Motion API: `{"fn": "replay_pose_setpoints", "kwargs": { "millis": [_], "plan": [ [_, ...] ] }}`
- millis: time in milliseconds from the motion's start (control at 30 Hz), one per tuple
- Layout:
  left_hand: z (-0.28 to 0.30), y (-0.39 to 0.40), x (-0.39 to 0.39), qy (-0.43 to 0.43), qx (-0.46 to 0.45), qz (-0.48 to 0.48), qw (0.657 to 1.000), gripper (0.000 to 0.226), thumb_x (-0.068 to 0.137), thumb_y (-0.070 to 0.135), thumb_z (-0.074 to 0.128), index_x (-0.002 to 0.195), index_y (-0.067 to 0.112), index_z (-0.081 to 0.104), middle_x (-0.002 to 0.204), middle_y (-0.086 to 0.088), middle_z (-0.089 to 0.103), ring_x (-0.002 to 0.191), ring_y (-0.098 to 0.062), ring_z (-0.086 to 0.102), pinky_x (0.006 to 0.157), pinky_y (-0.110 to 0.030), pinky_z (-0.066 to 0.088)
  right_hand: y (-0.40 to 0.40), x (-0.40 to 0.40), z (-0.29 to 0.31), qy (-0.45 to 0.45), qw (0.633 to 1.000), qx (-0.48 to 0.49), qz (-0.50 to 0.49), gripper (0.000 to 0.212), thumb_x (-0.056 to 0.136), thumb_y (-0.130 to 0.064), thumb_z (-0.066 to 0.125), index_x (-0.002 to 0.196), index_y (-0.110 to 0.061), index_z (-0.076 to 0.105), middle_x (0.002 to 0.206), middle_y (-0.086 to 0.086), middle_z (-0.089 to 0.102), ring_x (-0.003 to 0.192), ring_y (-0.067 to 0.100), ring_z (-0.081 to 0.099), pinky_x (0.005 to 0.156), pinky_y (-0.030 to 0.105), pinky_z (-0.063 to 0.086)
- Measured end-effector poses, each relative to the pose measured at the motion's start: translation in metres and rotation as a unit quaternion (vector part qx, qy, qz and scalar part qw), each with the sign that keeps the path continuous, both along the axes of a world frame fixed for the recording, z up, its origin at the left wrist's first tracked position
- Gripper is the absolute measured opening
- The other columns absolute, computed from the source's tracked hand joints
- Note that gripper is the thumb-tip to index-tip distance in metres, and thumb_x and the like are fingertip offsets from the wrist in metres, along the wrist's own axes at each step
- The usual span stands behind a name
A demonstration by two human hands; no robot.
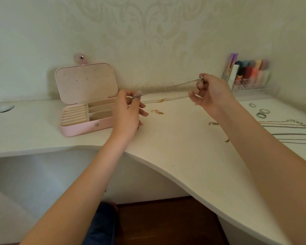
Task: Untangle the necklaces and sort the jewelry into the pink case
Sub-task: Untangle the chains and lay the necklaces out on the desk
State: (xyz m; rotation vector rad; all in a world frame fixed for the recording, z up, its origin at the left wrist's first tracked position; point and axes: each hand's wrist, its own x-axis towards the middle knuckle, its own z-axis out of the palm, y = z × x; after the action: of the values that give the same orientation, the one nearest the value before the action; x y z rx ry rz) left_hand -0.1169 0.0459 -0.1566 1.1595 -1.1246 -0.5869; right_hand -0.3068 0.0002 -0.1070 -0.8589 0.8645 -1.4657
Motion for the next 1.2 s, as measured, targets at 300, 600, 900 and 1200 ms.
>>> {"fn": "replay_pose_setpoints", "kwargs": {
  "millis": [300, 600, 900, 1200],
  "plan": [
    [0.005, 0.001, -0.001, 0.076, -0.006, -0.080, 0.994, 0.022, 0.099, 0.011, 0.040, 0.087, 0.011, 0.058, 0.070, -0.006, 0.066, 0.067, -0.019, 0.066, 0.057, -0.027, 0.051, -0.007, 0.014, -0.014, 0.300, 0.923, -0.146, -0.193, 0.010, 0.098, -0.014, 0.033, 0.097, -0.014, 0.043, 0.079, 0.007, 0.052, 0.052, 0.015, 0.042, 0.045, 0.030, 0.041],
    [0.006, 0.003, 0.001, -0.020, 0.033, -0.060, 0.997, 0.033, 0.090, 0.026, 0.055, 0.059, 0.015, 0.058, 0.044, 0.000, 0.031, 0.038, -0.012, 0.024, 0.042, -0.023, 0.017, -0.005, -0.003, -0.024, 0.378, 0.862, -0.194, -0.277, 0.020, 0.101, -0.010, 0.031, 0.112, -0.003, 0.046, 0.077, -0.002, 0.049, 0.052, 0.001, 0.042, 0.048, 0.012, 0.040],
    [0.010, 0.009, 0.006, -0.011, 0.112, -0.151, 0.982, 0.023, 0.077, 0.019, 0.055, 0.056, 0.018, 0.064, 0.040, 0.007, 0.026, 0.036, -0.008, 0.018, 0.041, -0.014, 0.009, -0.001, -0.004, -0.008, 0.106, 0.967, 0.037, -0.227, 0.017, 0.100, -0.009, 0.028, 0.097, -0.014, 0.044, 0.087, 0.009, 0.049, 0.048, 0.013, 0.047, 0.036, 0.020, 0.045],
    [0.010, 0.021, 0.029, -0.104, 0.161, -0.171, 0.966, 0.040, 0.087, 0.000, 0.044, 0.061, 0.019, 0.066, 0.042, 0.005, 0.024, 0.037, -0.009, 0.016, 0.039, -0.015, 0.008, 0.004, -0.006, -0.028, 0.416, 0.893, -0.046, -0.167, 0.012, 0.098, -0.014, 0.037, 0.101, -0.013, 0.048, 0.098, 0.008, 0.059, 0.061, 0.011, 0.049, 0.044, 0.022, 0.038]
  ]
}}
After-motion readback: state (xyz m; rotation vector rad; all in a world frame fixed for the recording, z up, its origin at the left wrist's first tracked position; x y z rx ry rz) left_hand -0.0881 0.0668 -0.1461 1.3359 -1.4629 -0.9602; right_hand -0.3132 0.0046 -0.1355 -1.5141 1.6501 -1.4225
